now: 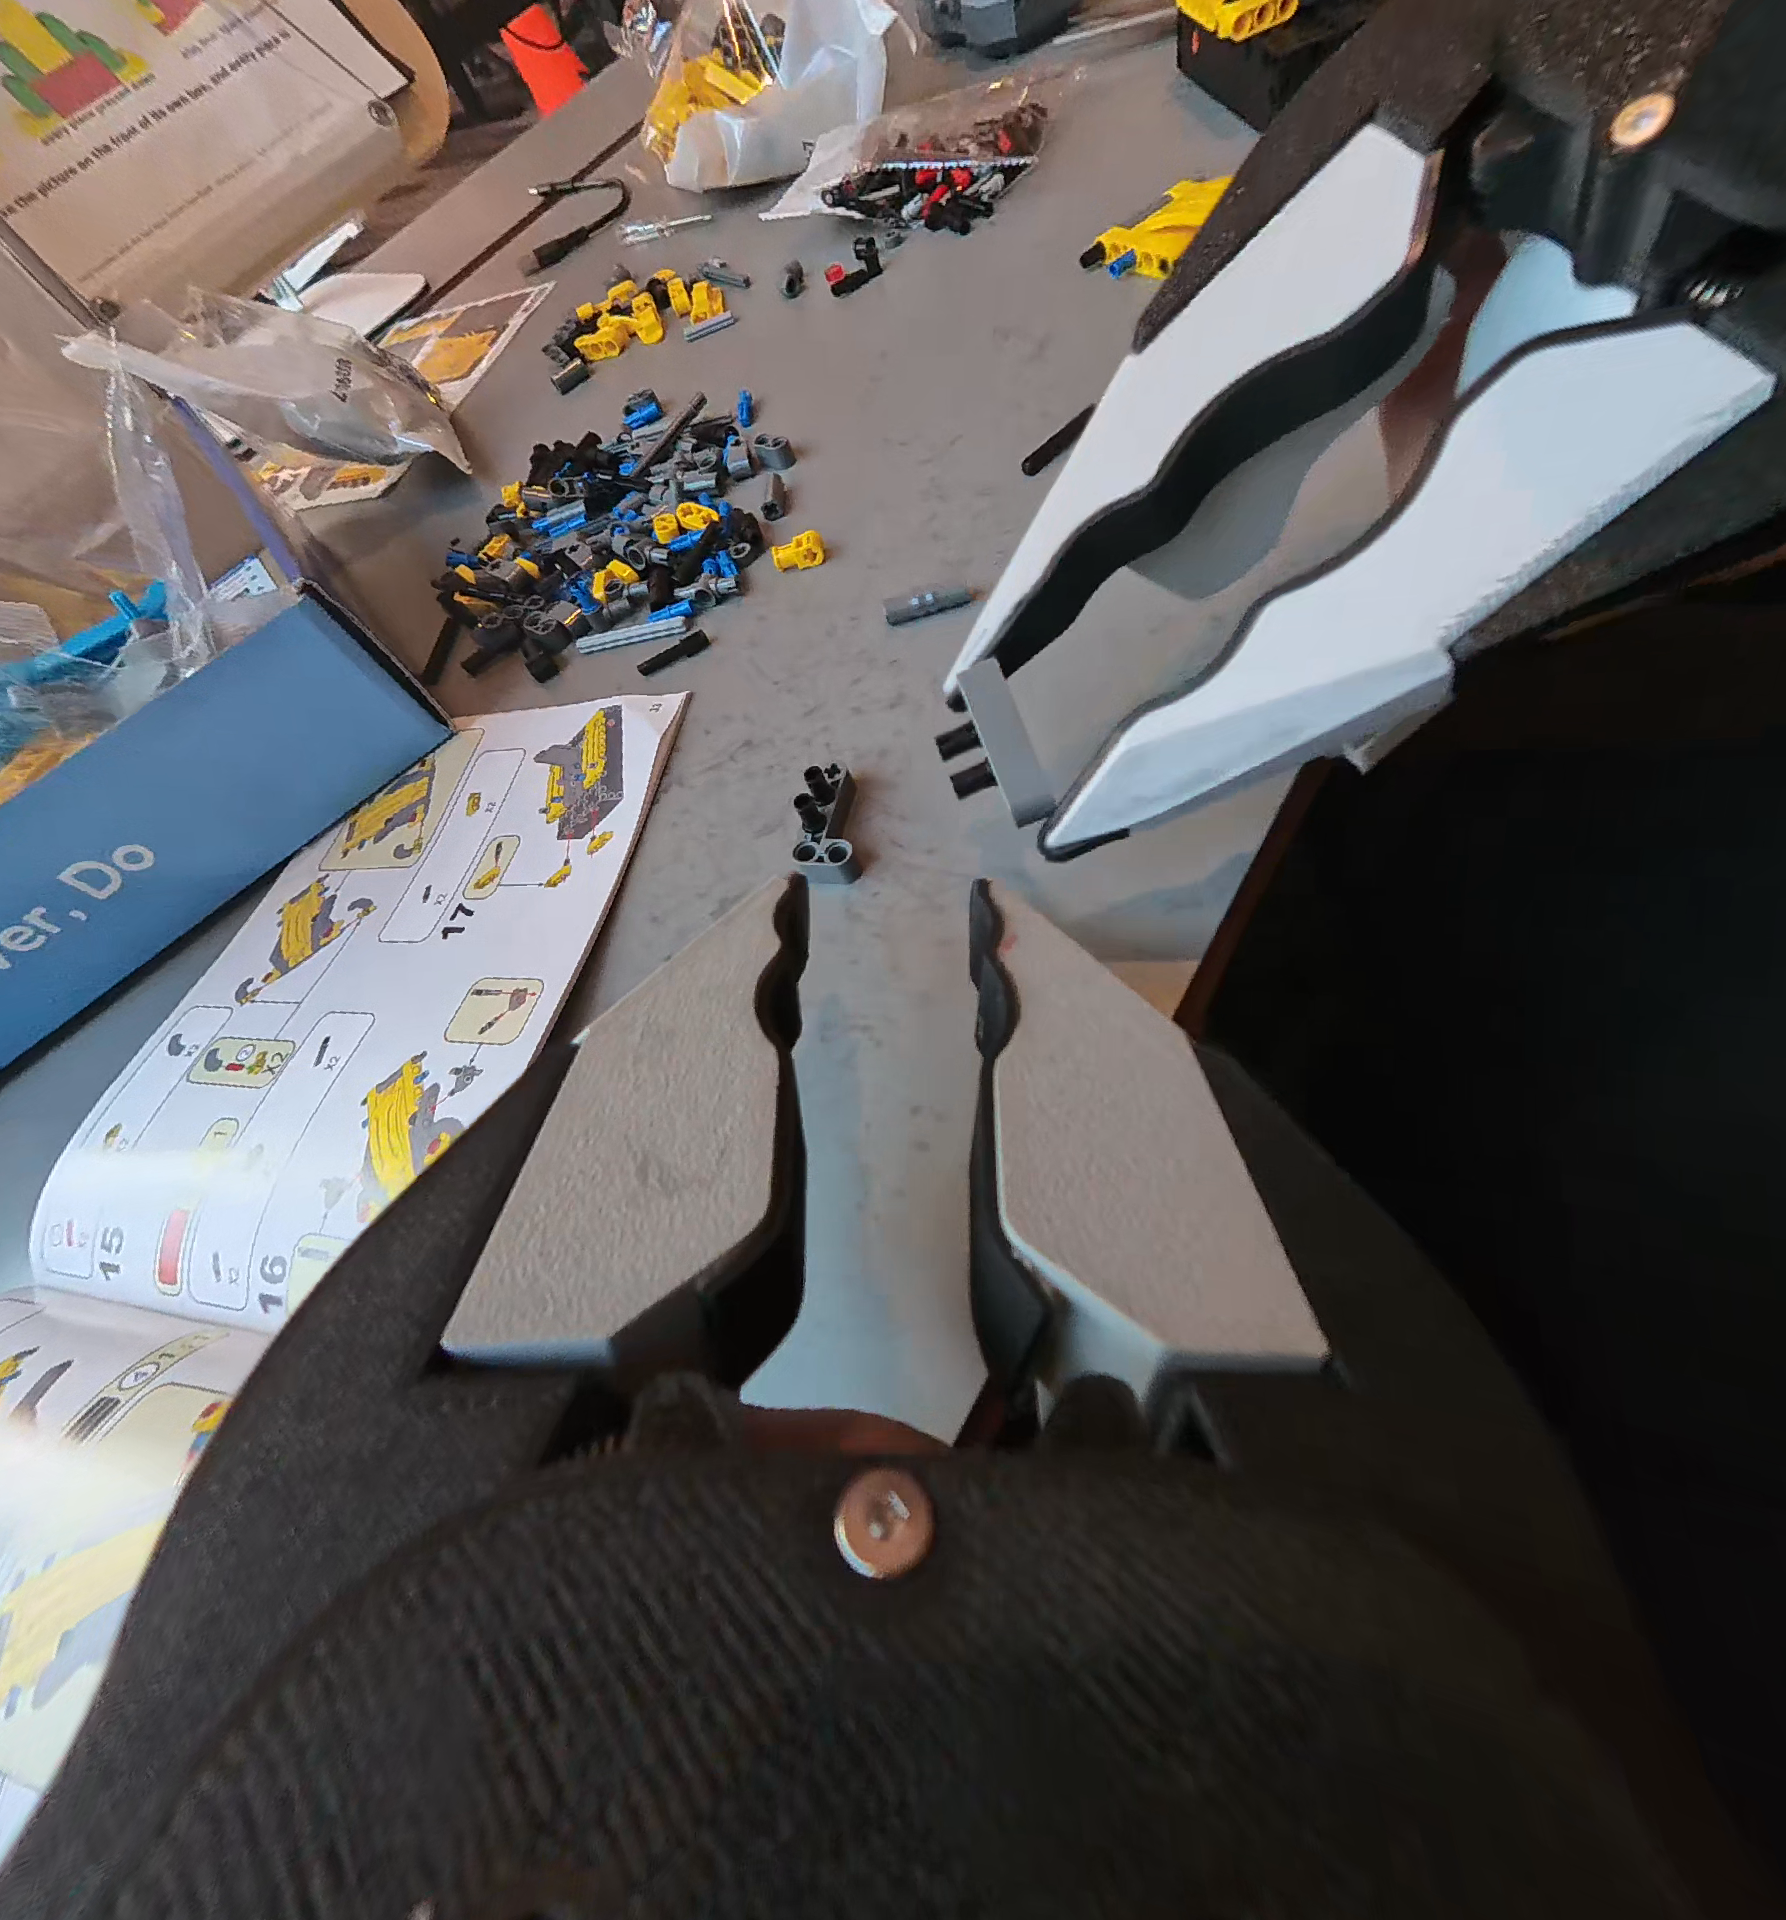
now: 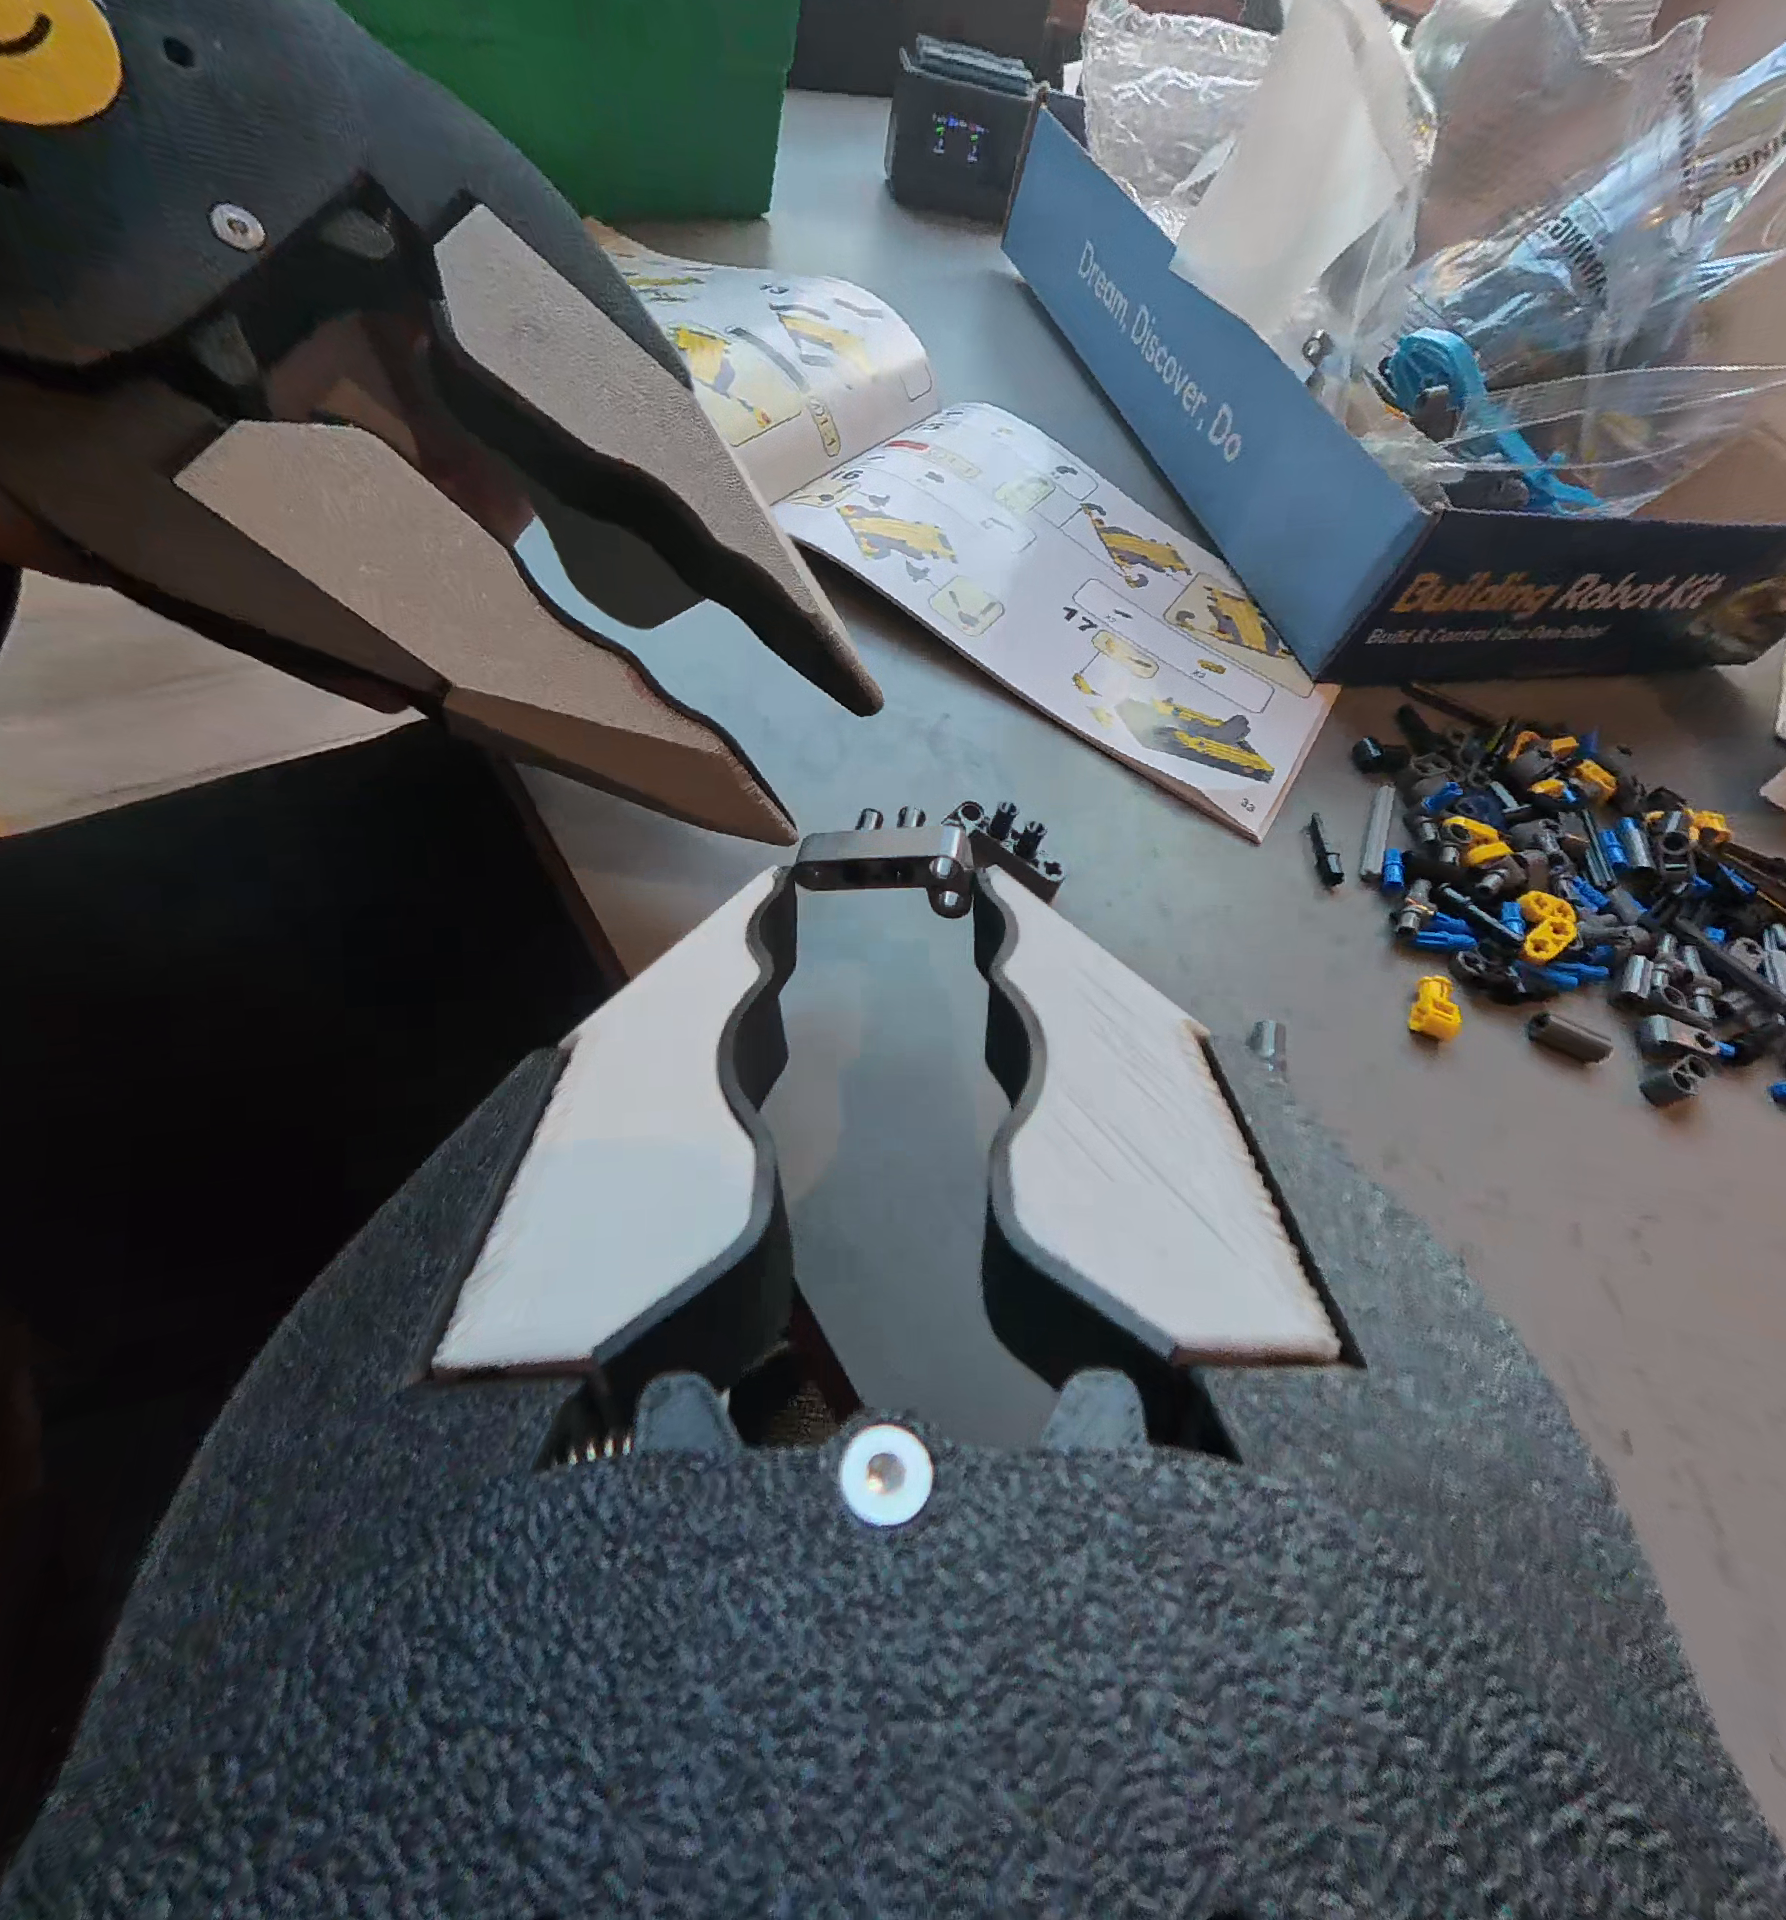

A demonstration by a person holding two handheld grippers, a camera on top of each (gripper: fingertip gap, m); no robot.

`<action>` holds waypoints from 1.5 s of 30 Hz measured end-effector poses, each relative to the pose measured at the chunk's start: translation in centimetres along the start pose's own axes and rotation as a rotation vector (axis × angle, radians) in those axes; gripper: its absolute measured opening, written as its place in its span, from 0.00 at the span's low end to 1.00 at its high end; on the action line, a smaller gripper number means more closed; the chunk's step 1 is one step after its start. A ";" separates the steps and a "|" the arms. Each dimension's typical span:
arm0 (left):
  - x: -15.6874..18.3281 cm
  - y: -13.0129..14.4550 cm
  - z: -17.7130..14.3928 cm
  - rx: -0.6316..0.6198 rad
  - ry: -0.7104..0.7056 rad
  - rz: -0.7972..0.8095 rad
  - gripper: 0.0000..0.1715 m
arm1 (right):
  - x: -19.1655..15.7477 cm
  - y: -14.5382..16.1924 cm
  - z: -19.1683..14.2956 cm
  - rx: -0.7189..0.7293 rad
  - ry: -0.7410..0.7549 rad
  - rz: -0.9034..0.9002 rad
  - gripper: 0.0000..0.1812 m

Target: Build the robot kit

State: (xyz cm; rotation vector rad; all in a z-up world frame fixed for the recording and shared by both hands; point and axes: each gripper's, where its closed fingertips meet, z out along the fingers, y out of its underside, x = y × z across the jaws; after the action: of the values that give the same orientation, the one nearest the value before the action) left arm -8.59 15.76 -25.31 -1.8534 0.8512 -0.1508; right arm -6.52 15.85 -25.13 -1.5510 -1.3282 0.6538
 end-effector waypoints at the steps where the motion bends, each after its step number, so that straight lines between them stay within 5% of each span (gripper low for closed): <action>1: 0.0 -0.1 0.0 0.003 0.011 -0.012 0.16 | 0.0 0.0 0.0 -0.001 0.003 -0.018 0.18; 5: 0.3 -0.6 -0.5 0.026 0.107 -0.127 0.16 | 0.6 -0.5 -0.5 0.017 0.059 -0.112 0.18; 12: 4.2 -4.3 -2.3 0.124 0.718 -0.757 0.21 | 0.0 -3.7 -2.8 0.163 0.141 -0.281 0.18; 16: 3.9 -5.9 -3.5 0.200 0.882 -0.935 0.16 | -1.1 -4.6 -3.4 0.201 0.138 -0.342 0.18; 23: 3.9 -5.5 -3.5 0.198 0.844 -0.907 0.03 | -1.9 -4.2 -2.6 0.176 0.125 -0.344 0.18; 28: 3.1 -3.3 -2.7 0.097 0.629 -0.590 0.03 | -1.4 -2.9 -2.0 0.132 0.064 -0.236 0.12; 32: 3.6 -1.6 -2.9 0.024 0.620 -0.424 0.03 | -2.8 -2.3 -1.6 0.126 -0.099 -0.113 0.14; 37: 2.8 -2.0 -2.2 0.068 0.604 -0.574 0.03 | -2.3 -2.0 -1.4 0.111 -0.102 -0.065 0.15; 41: 2.8 -3.6 -2.8 0.161 0.753 -0.826 0.03 | -2.7 -2.5 -1.6 0.141 -0.147 -0.002 0.15; 45: 2.3 -3.9 -3.0 0.200 0.731 -0.791 0.03 | -2.6 -3.3 -2.2 0.197 -0.221 0.137 0.15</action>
State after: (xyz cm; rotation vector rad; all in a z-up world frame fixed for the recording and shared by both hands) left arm -6.35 12.86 -21.31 -1.8520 0.4806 -1.4163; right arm -6.77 12.54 -21.71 -1.4489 -1.2817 1.0365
